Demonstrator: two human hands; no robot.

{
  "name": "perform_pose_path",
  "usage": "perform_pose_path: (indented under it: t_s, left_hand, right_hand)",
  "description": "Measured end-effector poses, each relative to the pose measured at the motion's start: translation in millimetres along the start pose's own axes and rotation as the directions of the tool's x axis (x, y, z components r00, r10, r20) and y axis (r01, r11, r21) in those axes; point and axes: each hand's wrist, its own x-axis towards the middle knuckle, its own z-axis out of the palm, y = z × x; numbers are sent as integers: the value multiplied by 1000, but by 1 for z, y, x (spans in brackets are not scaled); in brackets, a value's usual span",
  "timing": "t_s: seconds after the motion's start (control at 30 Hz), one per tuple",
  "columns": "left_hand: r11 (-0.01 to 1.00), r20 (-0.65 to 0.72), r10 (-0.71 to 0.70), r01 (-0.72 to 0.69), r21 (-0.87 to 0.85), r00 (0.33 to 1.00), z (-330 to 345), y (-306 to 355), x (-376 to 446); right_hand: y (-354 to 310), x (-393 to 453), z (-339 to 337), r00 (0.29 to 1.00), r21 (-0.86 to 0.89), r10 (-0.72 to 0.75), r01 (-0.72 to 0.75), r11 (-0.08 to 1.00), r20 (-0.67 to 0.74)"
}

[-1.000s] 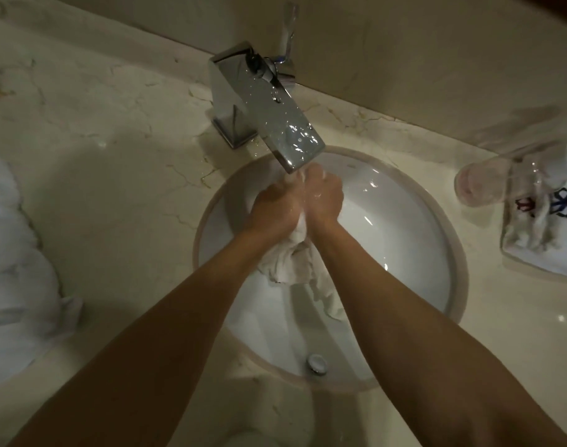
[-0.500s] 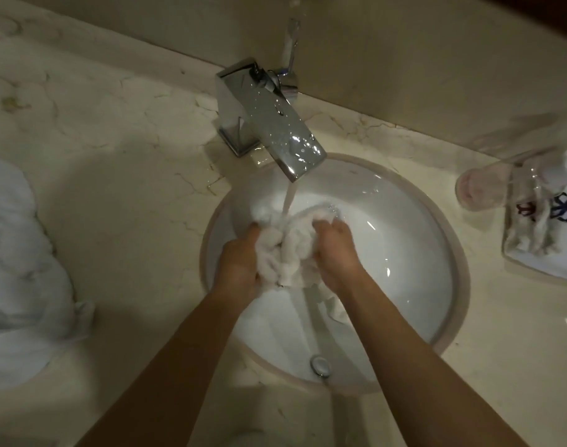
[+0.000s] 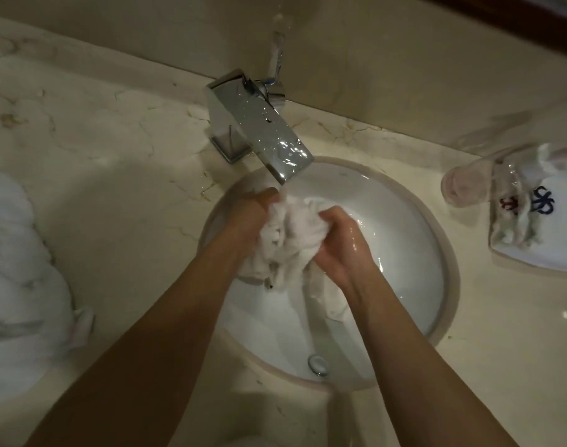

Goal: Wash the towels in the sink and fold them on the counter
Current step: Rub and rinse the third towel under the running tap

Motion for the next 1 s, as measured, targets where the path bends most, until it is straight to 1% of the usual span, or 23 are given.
perform_pose_path:
  t_s: [0.03, 0.07, 0.1, 0.17, 0.2, 0.23, 0.27, 0.3, 0.33, 0.37, 0.4, 0.43, 0.5, 0.53, 0.6, 0.63, 0.7, 0.73, 0.8, 0.83, 0.87, 0.93, 1.0]
  left_hand:
    - [982, -76, 129, -117, 149, 989, 1, 5, 1]
    - [961, -110, 204, -178, 213, 973, 0, 5, 2]
    - [967, -102, 210, -191, 172, 972, 0, 4, 1]
    - [985, 11, 169, -169, 20, 986, 1, -5, -7]
    - [986, 40, 169, -169, -9, 985, 2, -11, -11]
    - [983, 45, 184, -185, 17, 982, 3, -16, -12]
    - [979, 23, 199, -200, 47, 980, 4, -20, -13]
    - [978, -30, 191, -188, 94, 981, 6, -23, -10]
    - [975, -62, 139, -126, 182, 988, 7, -27, -5]
    - [970, -69, 94, -76, 231, 993, 8, -29, 1]
    - [972, -84, 68, -47, 230, 994, 9, -30, 8]
    - [985, -71, 56, -43, 167, 996, 9, -30, 12]
    - [982, -37, 120, -113, 151, 992, 10, -29, 18]
    - [974, -5, 140, -137, 178, 990, 9, -26, 18]
    - [950, -12, 187, -178, 255, 982, 15, -15, 14]
    - [943, -49, 216, -196, 268, 975, 18, -14, 14]
    - [938, -49, 213, -190, 289, 976, 15, -11, 11]
    - [940, -29, 202, -186, 285, 979, 13, -10, 15]
    - [967, 55, 151, -159, 198, 987, 7, -11, 16]
    - [971, 78, 142, -154, 184, 987, 6, -12, 14]
    - [964, 61, 163, -172, 203, 985, 6, -16, 15]
    - [956, 13, 148, -147, 255, 989, 12, -27, 13]
    - [969, -8, 116, -111, 220, 993, 16, -33, 10]
  right_hand:
    - [-7, 1, 2, 999, 79, -16, 13, 997, 34]
    - [-11, 2, 4, 998, 132, -22, 14, 991, 53]
    - [-15, 2, 5, 996, 169, -23, 9, 986, 82]
    - [-12, 7, 5, 992, 162, 34, -53, 985, 118]
    - [-9, 10, 7, 989, 120, 85, -100, 988, 122]
    - [-7, 14, 9, 988, 20, 117, -120, 993, 105]
    - [-4, 20, 9, 994, -152, 100, -93, 984, 40]
    - [1, 25, 10, 997, -344, 42, -60, 937, -57]
    - [9, 28, 11, 986, -492, -52, -33, 870, -159]
    - [15, 28, 16, 969, -580, -133, -13, 814, -208]
    - [20, 25, 23, 959, -630, -207, 41, 775, -192]
    - [26, 20, 31, 958, -674, -259, 112, 730, -121]
    - [29, 9, 47, 943, -748, -331, 238, 620, 26]
    - [26, 10, 51, 920, -768, -391, 270, 580, 29]
    - [14, 24, 52, 843, -818, -521, 203, 538, -134]
    - [5, 29, 55, 831, -809, -518, 157, 567, -202]
    - [-4, 35, 57, 866, -776, -443, 109, 621, -232]
    - [-4, 36, 60, 888, -810, -420, 101, 578, -189]
    - [4, 35, 63, 904, -902, -424, 137, 408, -54]
    - [9, 34, 62, 901, -908, -433, 162, 387, -24]
    - [11, 35, 61, 893, -895, -448, 165, 414, -43]
    - [6, 46, 55, 863, -835, -462, 93, 542, -204]
    - [1, 52, 54, 848, -769, -408, 0, 640, -339]
